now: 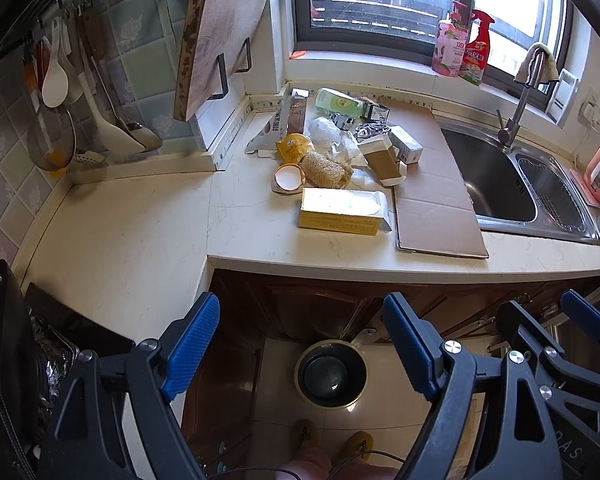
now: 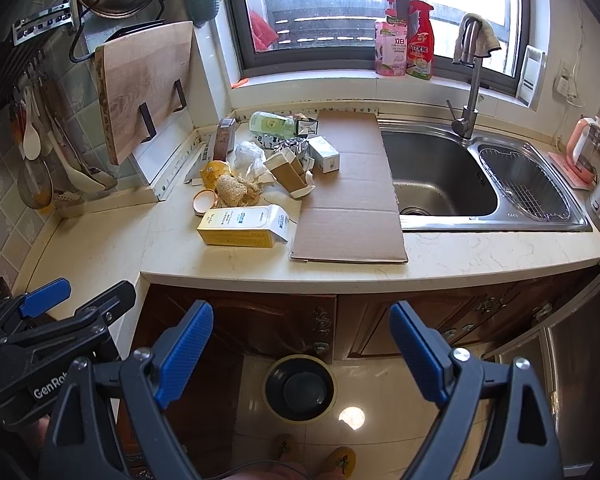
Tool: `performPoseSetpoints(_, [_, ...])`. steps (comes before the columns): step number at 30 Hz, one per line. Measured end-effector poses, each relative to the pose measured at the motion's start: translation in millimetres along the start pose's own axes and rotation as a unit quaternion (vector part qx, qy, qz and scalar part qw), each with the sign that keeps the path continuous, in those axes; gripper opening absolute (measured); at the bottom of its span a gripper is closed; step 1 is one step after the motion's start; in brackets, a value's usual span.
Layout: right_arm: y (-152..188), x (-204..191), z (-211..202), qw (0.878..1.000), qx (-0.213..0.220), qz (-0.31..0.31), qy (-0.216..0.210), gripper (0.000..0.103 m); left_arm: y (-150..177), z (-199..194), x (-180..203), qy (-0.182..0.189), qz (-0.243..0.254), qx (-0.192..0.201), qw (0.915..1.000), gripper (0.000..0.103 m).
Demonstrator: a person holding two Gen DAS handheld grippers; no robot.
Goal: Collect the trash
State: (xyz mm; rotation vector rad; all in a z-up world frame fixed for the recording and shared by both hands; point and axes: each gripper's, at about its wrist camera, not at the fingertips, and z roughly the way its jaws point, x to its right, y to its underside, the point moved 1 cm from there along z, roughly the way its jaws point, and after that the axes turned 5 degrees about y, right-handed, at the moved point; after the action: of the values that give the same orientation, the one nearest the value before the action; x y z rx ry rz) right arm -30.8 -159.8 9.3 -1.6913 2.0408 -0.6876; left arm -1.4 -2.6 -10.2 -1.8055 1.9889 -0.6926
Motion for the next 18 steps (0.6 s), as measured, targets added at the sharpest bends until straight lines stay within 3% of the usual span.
performPoseSetpoints(18, [3.1, 2.3, 3.1, 1.000, -0.011, 0.009, -0.008, 0.091, 8.6, 0.6, -7.3, 0.007, -0.005, -0.009, 0.9999, 0.082])
